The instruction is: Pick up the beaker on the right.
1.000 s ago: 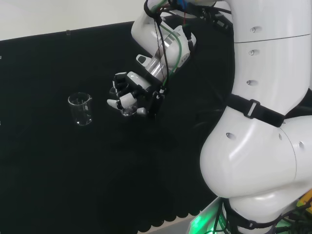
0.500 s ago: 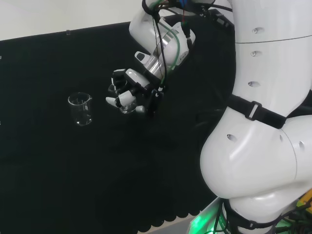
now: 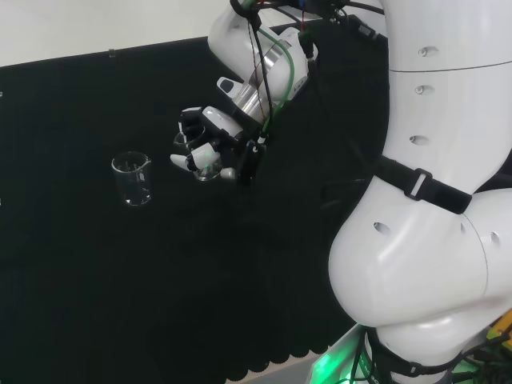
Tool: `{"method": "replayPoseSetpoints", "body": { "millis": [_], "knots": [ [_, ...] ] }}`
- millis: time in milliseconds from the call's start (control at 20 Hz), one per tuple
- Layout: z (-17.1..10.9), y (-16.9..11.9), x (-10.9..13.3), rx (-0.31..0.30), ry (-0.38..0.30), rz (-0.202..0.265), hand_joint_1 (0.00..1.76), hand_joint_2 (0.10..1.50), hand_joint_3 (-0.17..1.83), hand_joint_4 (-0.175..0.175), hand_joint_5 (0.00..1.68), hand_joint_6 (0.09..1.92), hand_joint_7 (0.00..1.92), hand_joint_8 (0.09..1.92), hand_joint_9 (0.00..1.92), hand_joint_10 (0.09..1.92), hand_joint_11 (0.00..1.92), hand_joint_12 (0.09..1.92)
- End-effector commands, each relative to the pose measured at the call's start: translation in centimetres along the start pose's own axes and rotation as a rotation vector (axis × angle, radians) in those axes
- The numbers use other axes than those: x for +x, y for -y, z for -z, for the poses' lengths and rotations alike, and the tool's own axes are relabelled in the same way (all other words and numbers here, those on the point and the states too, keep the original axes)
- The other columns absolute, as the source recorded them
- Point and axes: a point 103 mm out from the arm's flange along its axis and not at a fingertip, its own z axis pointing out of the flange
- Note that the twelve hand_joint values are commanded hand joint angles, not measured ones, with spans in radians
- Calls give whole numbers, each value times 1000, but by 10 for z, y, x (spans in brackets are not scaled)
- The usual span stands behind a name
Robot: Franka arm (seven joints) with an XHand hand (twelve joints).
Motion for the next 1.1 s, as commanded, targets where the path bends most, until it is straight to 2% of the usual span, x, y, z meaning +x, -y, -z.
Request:
{"method": "replayPoseSetpoints", "body": {
  "millis": [50,500,700,1100],
  "knots": [
    [1,-1,2,8,5,5,1409,511,1160,-175,750,1920,1443,1920,1498,1522,1153,1339],
    [5,-4,14,8,30,22,1406,510,1160,-175,746,1920,1444,1920,1501,1514,1157,1332],
    [8,-6,20,5,24,38,1404,510,1160,-175,744,1920,1444,1920,1503,1510,1159,1329],
    [24,-13,32,12,61,74,1403,510,1160,-175,741,1920,1444,1920,1505,1503,1161,1323]
  ]
}}
